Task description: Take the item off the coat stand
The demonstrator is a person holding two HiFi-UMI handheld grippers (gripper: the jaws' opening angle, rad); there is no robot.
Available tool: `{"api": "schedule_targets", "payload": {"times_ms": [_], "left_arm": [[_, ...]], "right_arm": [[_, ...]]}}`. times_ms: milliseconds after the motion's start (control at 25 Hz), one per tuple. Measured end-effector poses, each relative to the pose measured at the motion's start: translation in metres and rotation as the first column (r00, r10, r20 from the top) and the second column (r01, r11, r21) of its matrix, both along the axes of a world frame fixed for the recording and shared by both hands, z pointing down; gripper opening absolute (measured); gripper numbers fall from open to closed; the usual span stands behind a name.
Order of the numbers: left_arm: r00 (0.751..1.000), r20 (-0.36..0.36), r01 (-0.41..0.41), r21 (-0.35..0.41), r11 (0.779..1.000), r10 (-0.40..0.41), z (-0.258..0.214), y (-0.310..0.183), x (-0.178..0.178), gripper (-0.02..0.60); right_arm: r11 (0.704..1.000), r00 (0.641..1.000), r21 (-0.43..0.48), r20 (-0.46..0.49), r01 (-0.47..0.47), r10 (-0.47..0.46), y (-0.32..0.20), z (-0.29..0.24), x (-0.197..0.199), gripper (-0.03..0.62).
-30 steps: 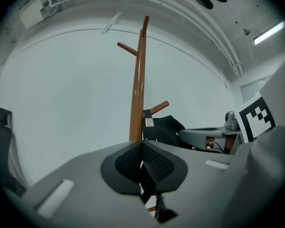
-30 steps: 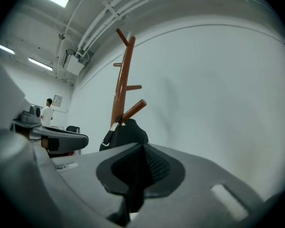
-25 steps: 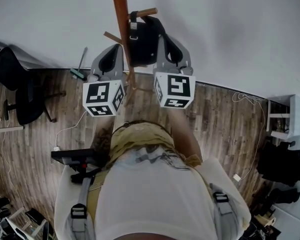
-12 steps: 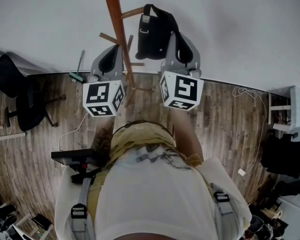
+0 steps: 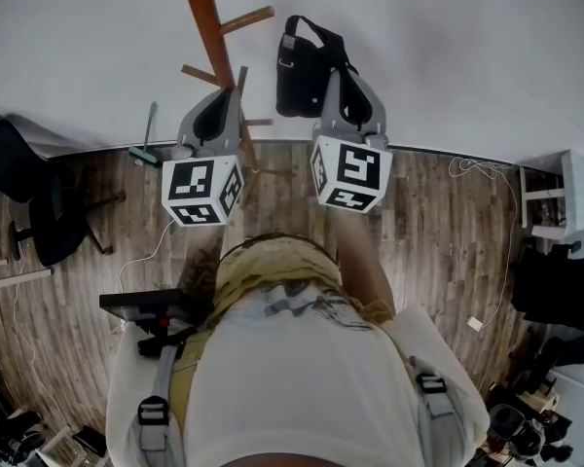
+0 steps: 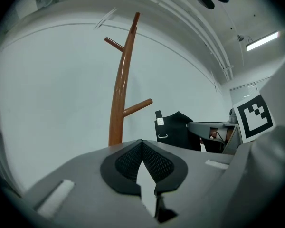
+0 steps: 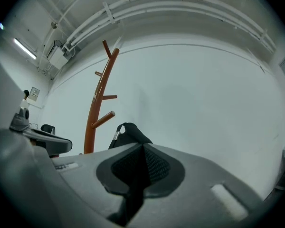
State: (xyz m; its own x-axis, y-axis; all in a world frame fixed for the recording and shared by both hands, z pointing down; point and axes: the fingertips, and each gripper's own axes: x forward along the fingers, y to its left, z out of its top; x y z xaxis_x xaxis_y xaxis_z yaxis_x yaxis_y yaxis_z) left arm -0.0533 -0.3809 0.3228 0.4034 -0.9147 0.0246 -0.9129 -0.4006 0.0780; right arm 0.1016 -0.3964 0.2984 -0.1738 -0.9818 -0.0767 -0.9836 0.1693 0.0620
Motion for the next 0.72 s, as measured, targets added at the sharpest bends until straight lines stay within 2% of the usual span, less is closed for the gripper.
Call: {"api": "schedule_targets", "payload": {"times_ms": [240,720], "left_arm": [[1.000,-0.006,-0.015,0.004,1.000,0.015,0.000,0.004,0.010,0.000],[1.000,0.002,-0.031,0.027,0.999,0.031,-0.004,0.009,0.019,0.000]], "right_arm": [[0.999,1.000,-0.048,0.004,-0.005,0.006,0.006,0.016,-0.007,0.006],[0.999,1.000,-0.037,0.028,-0.007,0.008,0.015,0.020,-0.015,0.004]]}}
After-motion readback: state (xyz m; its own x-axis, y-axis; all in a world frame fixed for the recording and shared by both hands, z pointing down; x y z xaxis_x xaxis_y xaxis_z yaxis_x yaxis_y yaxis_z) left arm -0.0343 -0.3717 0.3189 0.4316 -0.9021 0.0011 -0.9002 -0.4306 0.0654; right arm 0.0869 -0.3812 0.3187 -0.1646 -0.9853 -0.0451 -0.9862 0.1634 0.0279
